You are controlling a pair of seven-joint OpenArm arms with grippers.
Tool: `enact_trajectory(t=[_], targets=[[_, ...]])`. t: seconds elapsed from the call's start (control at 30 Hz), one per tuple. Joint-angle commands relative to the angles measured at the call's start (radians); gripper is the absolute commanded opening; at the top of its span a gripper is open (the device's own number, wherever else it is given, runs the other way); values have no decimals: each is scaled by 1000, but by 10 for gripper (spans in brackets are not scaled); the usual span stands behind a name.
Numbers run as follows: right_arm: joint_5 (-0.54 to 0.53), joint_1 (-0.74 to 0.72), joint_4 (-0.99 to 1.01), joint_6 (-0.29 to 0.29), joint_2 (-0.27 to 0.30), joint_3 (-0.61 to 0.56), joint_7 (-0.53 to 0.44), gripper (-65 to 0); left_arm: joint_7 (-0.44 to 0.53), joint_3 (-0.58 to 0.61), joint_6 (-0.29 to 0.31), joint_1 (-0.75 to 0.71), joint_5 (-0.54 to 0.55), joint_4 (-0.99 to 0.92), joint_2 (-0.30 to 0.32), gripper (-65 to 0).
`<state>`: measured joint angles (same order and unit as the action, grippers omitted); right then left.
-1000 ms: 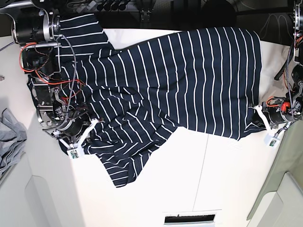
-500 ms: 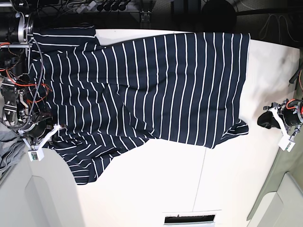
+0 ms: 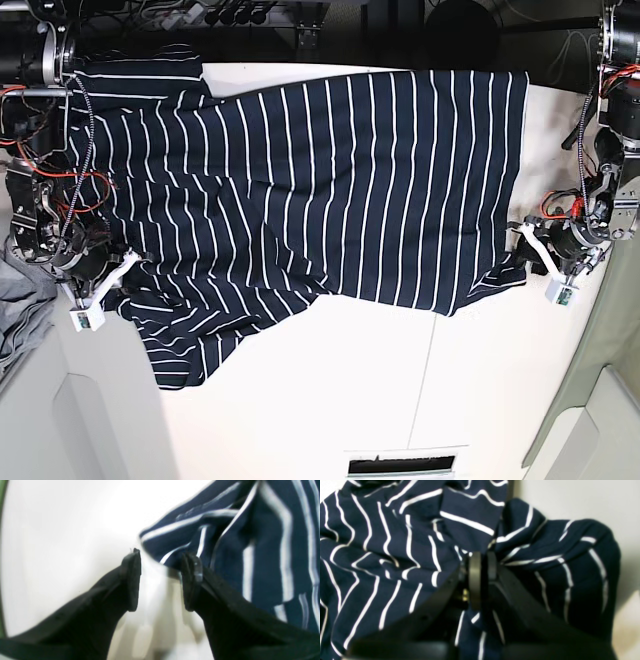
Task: Layout the t-shirt on the table in an organized manner, then fold the t-shirt properly
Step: 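Grasp the shirt hem edges with both grippers and smooth it flat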
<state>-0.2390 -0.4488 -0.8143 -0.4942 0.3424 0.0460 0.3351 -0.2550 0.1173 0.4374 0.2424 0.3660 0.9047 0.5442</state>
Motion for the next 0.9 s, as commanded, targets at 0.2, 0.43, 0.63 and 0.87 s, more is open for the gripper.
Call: enact_trajectory(t=[0.2,0.43,0.63,0.87], targets=[[-16,-2,-20,-11,-18,5,-16,-650,40,-7,-7,110,10,-159,-69,-520],[-14,3,-20,-11,-29,6,-16,-650,93,-7,2,172,32,-128,-60,-650],[-3,4,-20,-11,-29,5,-15,-650,76,-7,148,296,133,-27,-53,-650],[17,4,-20,-11,-26,6,6,-650,70,-7,189,335,140,22,-25,-650]])
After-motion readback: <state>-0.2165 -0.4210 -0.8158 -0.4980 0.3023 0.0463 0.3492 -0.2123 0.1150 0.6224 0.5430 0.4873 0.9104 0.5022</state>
